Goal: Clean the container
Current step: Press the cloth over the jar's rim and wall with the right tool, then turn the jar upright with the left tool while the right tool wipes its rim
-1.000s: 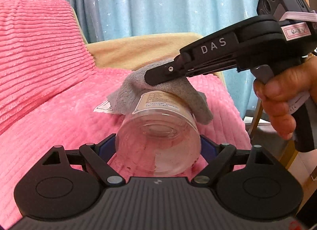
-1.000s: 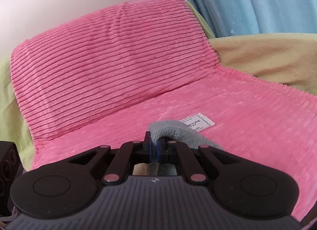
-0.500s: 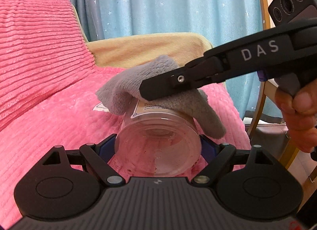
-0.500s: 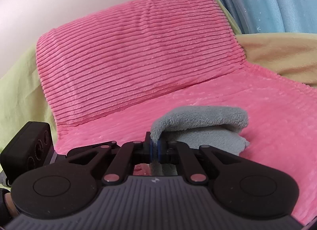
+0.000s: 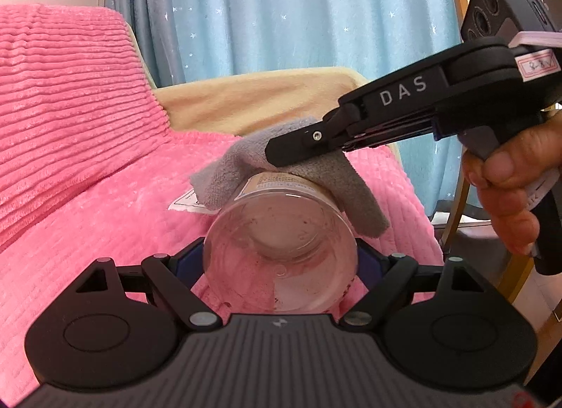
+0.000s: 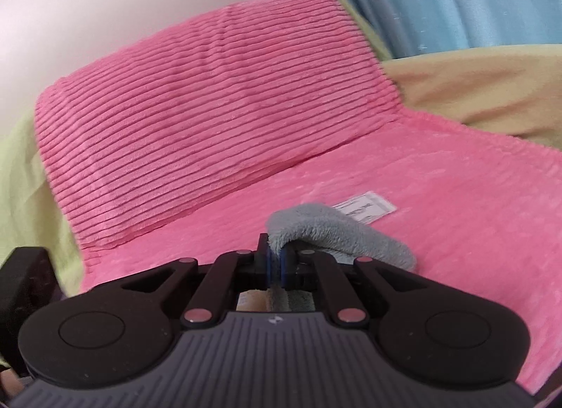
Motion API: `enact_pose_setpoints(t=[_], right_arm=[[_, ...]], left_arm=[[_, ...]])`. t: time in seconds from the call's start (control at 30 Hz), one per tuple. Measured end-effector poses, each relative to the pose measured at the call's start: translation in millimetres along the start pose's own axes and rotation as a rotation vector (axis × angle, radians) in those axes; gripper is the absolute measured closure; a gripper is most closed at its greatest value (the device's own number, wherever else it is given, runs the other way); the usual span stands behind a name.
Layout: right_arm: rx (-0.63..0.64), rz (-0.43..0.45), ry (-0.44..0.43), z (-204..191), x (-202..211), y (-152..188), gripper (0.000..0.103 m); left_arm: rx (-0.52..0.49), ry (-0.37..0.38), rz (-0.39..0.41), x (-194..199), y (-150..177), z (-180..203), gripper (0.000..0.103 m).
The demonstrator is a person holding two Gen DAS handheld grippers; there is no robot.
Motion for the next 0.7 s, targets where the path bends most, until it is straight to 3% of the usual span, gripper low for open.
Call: enact_pose_setpoints(t=[0.23, 0.53, 0.7], right_arm=[[0.061, -0.033, -0.128, -27, -6, 5, 0.099], [0.019, 0.003, 0.009, -1, -5, 1, 0.1], [0.004, 0.018, 0.022, 3, -1, -2, 0.099]], left_arm=[[-0.008, -0.006, -0.011, -2, 2, 0, 0.018], [-0.041, -0.012, -0.009, -1, 4, 2, 0.018], [-0.061, -0.013, 0.013, 5, 1, 5, 0.018]])
Point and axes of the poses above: each gripper's, at about its wrist camera, not at the fingertips, and x roughly against the way its jaws point, z to its right, y to its underside, the point moved 2 cm from there along -x, roughly the way its jaws point, and after that the axes turned 6 degrees about x, right-handed, at the moved point
